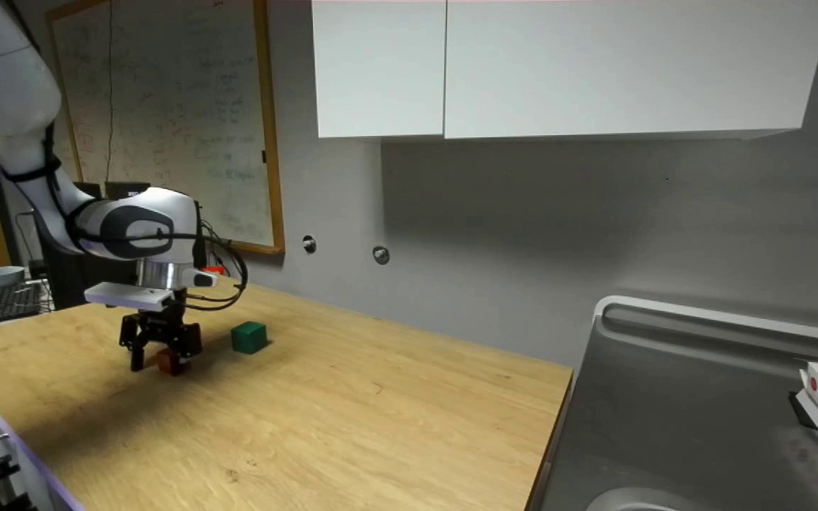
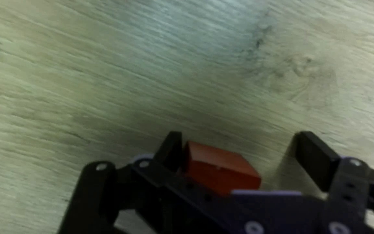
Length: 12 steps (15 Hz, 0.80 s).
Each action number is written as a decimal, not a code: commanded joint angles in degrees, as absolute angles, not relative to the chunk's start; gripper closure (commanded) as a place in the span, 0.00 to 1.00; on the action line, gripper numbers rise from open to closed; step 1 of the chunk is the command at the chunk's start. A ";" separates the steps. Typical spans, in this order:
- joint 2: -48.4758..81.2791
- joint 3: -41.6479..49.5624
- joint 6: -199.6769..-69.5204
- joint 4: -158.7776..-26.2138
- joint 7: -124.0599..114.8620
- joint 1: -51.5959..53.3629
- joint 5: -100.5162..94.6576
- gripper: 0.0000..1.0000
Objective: Put the red cube on top of the green cube
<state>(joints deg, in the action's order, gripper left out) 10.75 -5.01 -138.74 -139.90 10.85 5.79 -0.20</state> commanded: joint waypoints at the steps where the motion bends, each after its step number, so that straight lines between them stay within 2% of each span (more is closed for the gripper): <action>1: 13.80 -5.56 -135.34 -135.68 10.90 5.62 -1.87 0.37; 5: 13.49 -5.34 -132.87 -133.92 10.36 5.59 -2.87 0.69; 6: 13.12 -5.23 -132.09 -133.52 10.16 5.60 -3.30 0.73; 12: 11.10 -4.28 -129.98 -130.99 9.68 5.01 -6.05 0.78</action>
